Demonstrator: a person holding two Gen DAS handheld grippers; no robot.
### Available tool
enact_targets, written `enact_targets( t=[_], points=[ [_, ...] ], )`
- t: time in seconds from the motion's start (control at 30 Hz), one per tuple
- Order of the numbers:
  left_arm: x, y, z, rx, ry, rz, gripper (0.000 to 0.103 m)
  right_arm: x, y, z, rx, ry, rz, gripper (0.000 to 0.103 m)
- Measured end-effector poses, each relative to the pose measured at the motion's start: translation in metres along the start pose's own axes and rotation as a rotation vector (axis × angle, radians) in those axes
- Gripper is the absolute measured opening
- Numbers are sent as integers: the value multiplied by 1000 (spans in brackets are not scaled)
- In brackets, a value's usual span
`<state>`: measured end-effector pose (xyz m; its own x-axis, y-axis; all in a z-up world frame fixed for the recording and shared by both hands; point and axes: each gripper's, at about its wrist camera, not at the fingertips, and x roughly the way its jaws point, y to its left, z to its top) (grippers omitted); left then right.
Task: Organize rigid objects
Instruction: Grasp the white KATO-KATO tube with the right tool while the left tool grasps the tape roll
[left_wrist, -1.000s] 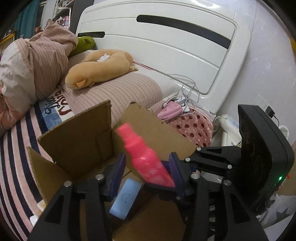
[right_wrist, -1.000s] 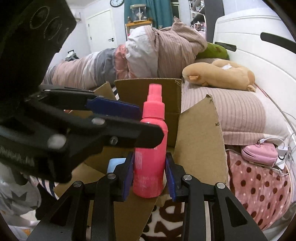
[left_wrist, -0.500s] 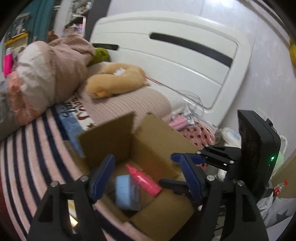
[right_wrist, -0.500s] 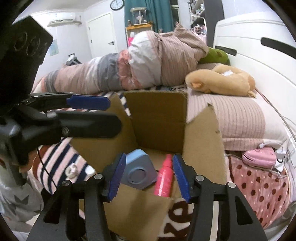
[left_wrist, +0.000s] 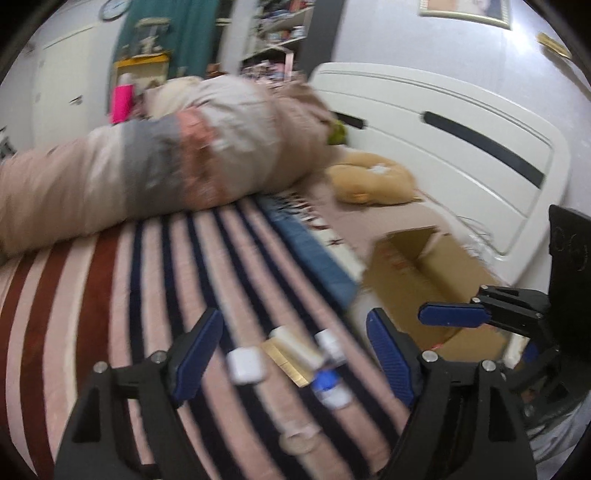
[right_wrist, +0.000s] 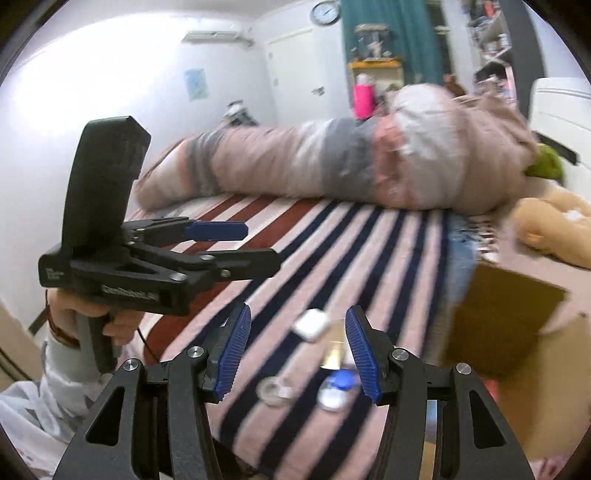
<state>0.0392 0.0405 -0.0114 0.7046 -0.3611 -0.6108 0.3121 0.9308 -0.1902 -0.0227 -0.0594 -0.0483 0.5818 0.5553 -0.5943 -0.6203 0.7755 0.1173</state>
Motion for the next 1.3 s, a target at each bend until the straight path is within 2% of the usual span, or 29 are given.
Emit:
enact_targets(
  t=[0.17, 0.27, 0.47, 0.6, 0.63, 0.73, 0.83, 0.9, 0.97, 1.13, 1.17, 1.2, 1.3],
  points=[
    [8, 51, -34, -81, 33, 55, 78, 66, 20, -2, 19, 134, 9, 50],
    [17, 67, -50, -108, 56, 45, 78, 100, 4, -13, 98, 188, -56, 50],
    [31, 79, -73, -141, 84, 2, 78, 152, -53, -40, 295, 201, -199, 50],
    [45, 82, -81, -157, 109, -28, 78, 175, -78, -49, 319, 192, -255, 49],
    [49, 81, -84, -160, 119, -44, 78, 179, -86, -51, 342, 203, -240, 48],
    [64, 73, -99, -164, 162, -137, 78, 187, -102, -58, 382, 240, -197, 36],
    [77, 60, -112, -154, 205, -223, 78, 185, -105, -59, 337, 244, -163, 33],
    [86, 48, -120, -145, 235, -256, 78, 182, -104, -59, 312, 260, -162, 33],
    [93, 36, -126, -124, 255, -269, 78, 180, -101, -60, 282, 274, -164, 32],
    [105, 11, -132, -51, 274, -232, 77, 172, -94, -67, 230, 298, -191, 32],
    [106, 8, -132, -36, 273, -228, 76, 172, -93, -67, 216, 294, -206, 32],
    [107, 6, -132, -22, 270, -217, 71, 173, -92, -68, 204, 293, -224, 32],
    [109, -1, -136, 33, 269, -130, 47, 178, -89, -67, 171, 296, -258, 32]
  ],
)
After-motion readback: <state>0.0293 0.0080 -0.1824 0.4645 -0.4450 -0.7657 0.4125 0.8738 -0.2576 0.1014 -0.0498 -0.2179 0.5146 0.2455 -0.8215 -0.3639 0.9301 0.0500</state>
